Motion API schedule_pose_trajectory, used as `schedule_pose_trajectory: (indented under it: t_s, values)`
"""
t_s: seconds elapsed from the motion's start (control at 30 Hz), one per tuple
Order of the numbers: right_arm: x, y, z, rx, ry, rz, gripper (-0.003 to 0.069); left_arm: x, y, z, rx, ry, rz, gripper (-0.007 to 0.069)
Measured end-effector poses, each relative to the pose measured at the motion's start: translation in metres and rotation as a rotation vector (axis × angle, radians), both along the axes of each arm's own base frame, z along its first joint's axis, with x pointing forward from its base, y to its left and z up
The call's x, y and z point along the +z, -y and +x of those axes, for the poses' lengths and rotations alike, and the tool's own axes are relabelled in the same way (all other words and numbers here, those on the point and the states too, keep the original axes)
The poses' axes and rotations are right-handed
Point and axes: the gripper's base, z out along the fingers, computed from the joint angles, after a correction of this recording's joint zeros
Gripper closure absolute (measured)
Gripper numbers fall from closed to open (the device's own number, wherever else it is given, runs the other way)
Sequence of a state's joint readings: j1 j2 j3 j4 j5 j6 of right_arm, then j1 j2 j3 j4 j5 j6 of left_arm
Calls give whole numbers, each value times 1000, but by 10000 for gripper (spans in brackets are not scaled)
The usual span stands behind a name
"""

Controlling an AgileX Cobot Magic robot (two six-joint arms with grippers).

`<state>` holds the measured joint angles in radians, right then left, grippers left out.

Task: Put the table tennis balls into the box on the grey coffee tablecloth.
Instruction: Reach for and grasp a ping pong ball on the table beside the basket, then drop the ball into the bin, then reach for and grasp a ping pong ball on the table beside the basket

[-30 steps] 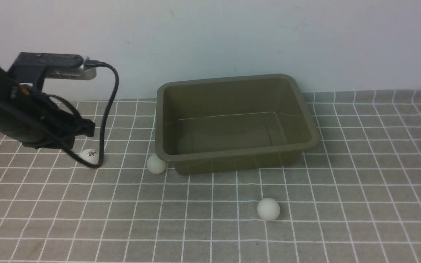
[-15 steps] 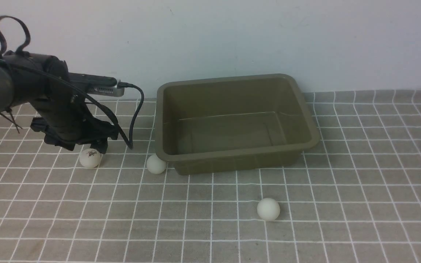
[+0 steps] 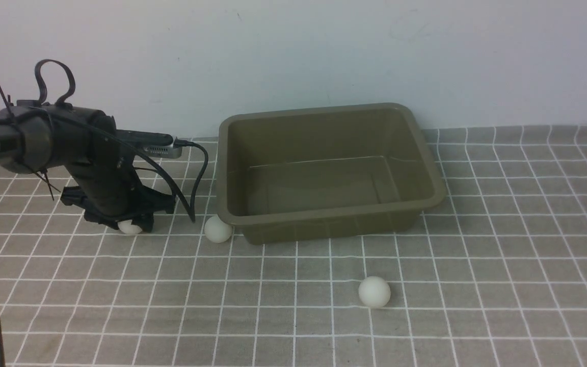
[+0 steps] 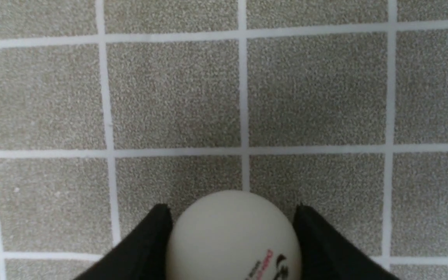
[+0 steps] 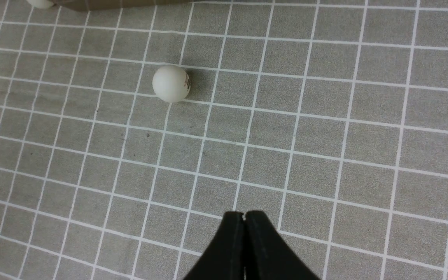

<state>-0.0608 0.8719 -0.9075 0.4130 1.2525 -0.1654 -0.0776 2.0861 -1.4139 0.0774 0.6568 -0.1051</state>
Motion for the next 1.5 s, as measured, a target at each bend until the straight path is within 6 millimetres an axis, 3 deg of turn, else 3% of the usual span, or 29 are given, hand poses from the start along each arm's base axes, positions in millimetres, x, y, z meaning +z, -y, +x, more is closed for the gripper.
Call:
schedule_pose_trajectory:
  t_s: [0.2, 0.23, 0.33, 0.37, 0.4, 0.47, 0.53, 0.57, 0.6, 0.67, 0.77, 0.87, 0.9, 0.93, 1.0, 1.1, 1.13, 1.17, 1.2, 1.27, 1.33, 1.43, 1.5]
  values:
    - [0, 0, 0, 0, 0, 2, 668, 30, 0, 1, 6, -40, 7, 279]
    - [0, 0, 0, 0, 0, 3, 668, 61, 5, -2, 12, -18, -22, 279]
    - [-4, -1, 0, 1, -16, 11, 668, 120, 31, -12, -54, 91, -119, 279]
    - [-5, -1, 0, 1, -17, 12, 668, 124, 32, -12, -64, 100, -118, 279]
    - [-7, -1, -1, 1, -23, 13, 668, 142, 47, -18, -107, 145, -171, 279]
    - [-11, -1, -1, 3, -39, 18, 668, 161, 78, -27, -197, 202, -249, 279]
    - [-13, -2, -1, 4, -48, 29, 668, 165, 111, -35, -309, 227, -298, 279]
    - [-13, -2, -1, 4, -48, 31, 668, 165, 111, -35, -313, 231, -296, 279]
    - [-13, -3, -1, 5, -47, 39, 668, 157, 133, -37, -376, 227, -303, 279]
    - [-13, -3, -1, 6, -46, 46, 668, 142, 151, -35, -409, 211, -305, 279]
    - [-13, -4, -1, 7, -46, 48, 668, 120, 164, -29, -417, 169, -301, 265]
    - [-13, -4, -1, 8, -46, 48, 668, 106, 167, -23, -404, 141, -297, 154]
    - [-13, -4, -1, 8, -46, 48, 668, 106, 167, -23, -402, 140, -298, 154]
    - [-13, -4, -1, 8, -46, 48, 668, 107, 167, -21, -406, 144, -280, 72]
    - [-13, -4, -1, 8, -46, 48, 668, 111, 166, -20, -412, 140, -259, 38]
    - [-13, -4, -1, 8, -46, 49, 668, 119, 156, -19, -393, 116, -207, 50]
    - [-13, -4, -1, 8, -46, 48, 668, 120, 148, -18, -372, 92, -177, 92]
    - [-13, -4, -1, 8, -46, 48, 668, 119, 129, -17, -327, 35, -113, 225]
    - [-13, -4, -1, 8, -46, 48, 668, 119, 124, -16, -313, 28, -108, 245]
    - [-13, -4, -1, 8, -46, 48, 668, 117, 96, -13, -269, -31, -41, 454]
    - [-13, -4, -1, 8, -46, 48, 668, 115, 62, -8, -201, -68, -20, 576]
    - [-13, -4, -1, 8, -46, 48, 668, 108, 24, -5, -166, -102, -43, 621]
    - [-13, -4, -1, 8, -46, 49, 668, 101, 13, -7, -195, -123, -83, 629]
